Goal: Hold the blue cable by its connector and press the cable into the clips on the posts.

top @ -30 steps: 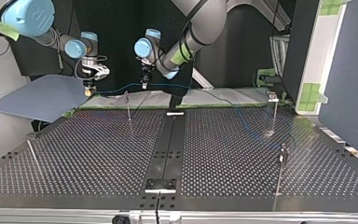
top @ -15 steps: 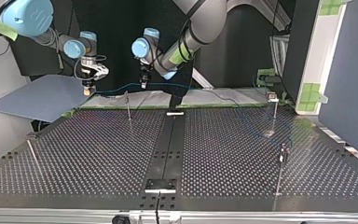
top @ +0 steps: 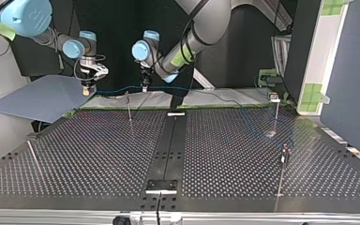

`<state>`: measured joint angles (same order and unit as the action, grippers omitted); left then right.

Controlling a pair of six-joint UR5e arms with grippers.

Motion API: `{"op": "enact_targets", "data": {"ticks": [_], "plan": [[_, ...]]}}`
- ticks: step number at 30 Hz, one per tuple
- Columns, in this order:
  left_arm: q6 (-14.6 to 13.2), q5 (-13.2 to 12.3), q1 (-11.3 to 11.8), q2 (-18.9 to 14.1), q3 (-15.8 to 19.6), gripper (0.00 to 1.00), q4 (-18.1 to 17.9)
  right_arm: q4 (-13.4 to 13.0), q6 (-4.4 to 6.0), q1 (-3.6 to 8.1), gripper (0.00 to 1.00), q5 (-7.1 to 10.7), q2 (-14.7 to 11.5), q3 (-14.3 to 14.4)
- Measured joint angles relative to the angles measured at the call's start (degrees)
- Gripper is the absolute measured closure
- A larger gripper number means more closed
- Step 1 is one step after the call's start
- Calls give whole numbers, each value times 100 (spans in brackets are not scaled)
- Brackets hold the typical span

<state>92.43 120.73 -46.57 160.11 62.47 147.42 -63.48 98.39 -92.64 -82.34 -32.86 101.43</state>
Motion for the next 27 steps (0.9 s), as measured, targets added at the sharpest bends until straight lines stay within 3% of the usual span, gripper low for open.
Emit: {"op": "enact_targets", "data": {"ticks": [11, 19, 27], "plan": [[-3, -35, 84, -2, -16, 100, -27, -74, -1, 6, 100, 29, -14, 2], [-6, -44, 113, -1, -123, 100, -35, -121, 164, 21, 100, 52, -11, -64], [21, -152, 172, 4, -237, 100, -29, -173, 412, 23, 100, 88, -3, -121]]}}
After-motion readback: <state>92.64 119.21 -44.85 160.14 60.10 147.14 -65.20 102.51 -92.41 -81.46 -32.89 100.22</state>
